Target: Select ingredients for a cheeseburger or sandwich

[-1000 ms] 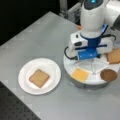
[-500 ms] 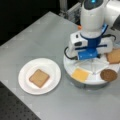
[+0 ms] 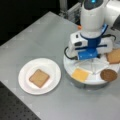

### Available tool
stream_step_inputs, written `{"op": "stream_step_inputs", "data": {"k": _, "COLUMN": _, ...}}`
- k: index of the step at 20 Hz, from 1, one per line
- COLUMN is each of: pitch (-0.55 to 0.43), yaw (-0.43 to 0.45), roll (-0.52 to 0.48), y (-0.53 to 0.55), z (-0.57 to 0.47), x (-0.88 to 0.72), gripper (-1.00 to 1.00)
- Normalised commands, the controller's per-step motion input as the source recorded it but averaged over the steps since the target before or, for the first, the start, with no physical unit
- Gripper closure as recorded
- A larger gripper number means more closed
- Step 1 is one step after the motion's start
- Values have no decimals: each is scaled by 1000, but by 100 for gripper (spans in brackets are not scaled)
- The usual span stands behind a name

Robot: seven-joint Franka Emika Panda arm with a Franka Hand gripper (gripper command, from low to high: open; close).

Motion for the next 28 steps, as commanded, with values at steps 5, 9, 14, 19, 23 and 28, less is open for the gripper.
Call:
{"op": "stream_step_inputs", "data": {"k": 5, "pitch": 78, "yaw": 716, "roll": 34, "y": -99, "z": -41, "x": 7, "gripper": -100}}
{"op": "stream_step_inputs", "data": {"k": 9, "pitch": 101, "yaw": 523, "roll": 54, "y": -123, "z": -34, "x": 36, "gripper": -100}}
{"op": "stream_step_inputs", "data": {"k": 14, "pitch": 114, "yaw": 207, "roll": 60, "y": -126, "z": -6, "x": 51, "gripper": -100}}
{"op": "stream_step_inputs", "data": {"k": 19, "pitch": 123, "yaw": 111, "roll": 52, "y": -139, "z": 7, "x": 24, "gripper": -100}}
{"op": "stream_step_inputs", "data": {"k": 23, "pitch": 142, "yaw": 54, "roll": 43, "y": -115, "z": 24, "x": -15, "gripper": -100}}
{"op": "stream_step_inputs", "data": {"k": 28, "pitch": 164, "yaw": -37, "roll": 25, "y": -50, "z": 43, "x": -19, "gripper": -100}}
